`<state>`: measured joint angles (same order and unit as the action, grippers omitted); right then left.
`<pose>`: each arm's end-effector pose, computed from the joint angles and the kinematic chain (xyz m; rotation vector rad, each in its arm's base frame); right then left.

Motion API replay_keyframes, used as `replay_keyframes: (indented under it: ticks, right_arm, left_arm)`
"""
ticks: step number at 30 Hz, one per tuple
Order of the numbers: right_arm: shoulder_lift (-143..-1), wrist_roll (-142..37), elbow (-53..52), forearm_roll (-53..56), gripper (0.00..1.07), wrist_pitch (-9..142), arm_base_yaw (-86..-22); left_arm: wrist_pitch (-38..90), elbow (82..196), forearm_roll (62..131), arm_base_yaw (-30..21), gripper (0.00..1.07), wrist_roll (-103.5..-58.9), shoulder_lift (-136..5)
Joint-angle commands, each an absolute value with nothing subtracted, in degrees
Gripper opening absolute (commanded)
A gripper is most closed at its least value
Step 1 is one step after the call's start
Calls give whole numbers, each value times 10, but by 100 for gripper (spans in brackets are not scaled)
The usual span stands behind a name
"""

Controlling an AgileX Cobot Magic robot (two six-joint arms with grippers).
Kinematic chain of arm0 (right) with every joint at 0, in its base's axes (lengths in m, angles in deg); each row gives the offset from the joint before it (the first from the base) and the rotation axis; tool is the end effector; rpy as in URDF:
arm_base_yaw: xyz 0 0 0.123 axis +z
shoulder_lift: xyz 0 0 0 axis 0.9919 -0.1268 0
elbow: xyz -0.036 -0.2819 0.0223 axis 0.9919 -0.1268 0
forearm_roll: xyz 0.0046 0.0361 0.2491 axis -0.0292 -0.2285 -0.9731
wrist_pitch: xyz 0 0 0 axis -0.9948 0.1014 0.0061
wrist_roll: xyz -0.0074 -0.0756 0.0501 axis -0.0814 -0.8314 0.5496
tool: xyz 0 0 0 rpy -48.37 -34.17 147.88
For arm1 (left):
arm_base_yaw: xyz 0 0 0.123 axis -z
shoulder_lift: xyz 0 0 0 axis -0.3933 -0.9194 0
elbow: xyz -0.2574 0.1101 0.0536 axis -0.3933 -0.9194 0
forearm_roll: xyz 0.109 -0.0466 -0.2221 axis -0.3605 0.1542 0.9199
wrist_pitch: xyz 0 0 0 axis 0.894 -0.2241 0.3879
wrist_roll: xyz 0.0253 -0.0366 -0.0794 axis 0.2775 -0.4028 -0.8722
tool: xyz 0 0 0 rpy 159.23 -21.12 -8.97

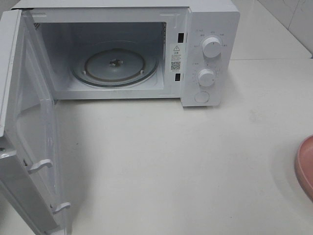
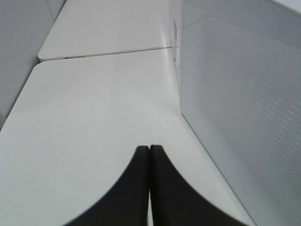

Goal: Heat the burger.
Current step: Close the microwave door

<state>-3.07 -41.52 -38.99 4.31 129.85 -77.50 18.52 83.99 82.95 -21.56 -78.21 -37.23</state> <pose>-0.0061 -0.0044 0.2822 0.0275 2.0113 0.0739 0.1360 -0.0039 0.2331 0.1224 1.9750 0.0424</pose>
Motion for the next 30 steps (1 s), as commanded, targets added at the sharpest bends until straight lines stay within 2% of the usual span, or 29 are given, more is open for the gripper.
replay_keyframes:
  ticks: [1,6,13,16,17,18,20,30]
  right_arm:
    - [-16,-423,-391,43,75,1293,-777]
    - [-16,-423,-391,43,75,1293,-777]
    - [-16,-423,-391,43,75,1293,-777]
    - [-16,-423,-391,43,75,1293,-777]
    - [-16,-423,-391,43,75,1293,-777]
    - [-16,-423,-391,43,75,1293,-777]
    - [-16,-423,-391,43,75,1293,-777]
    - [-16,-423,-391,43,75,1293,-777]
  left_arm:
    - [144,837,835,-170,0,-768,-411]
    - [85,837,835,-146,0,-773,-459]
    - [28,837,811,-146,0,-782,-508]
    - [-18,837,785,-146,0,-819,-533]
    - [-53,837,757,-146,0,-854,-549]
    - [-53,837,757,-146,0,-854,-549]
    - [-125,827,712,-146,0,-890,-579]
    - [-265,812,634,-146,0,-941,-679]
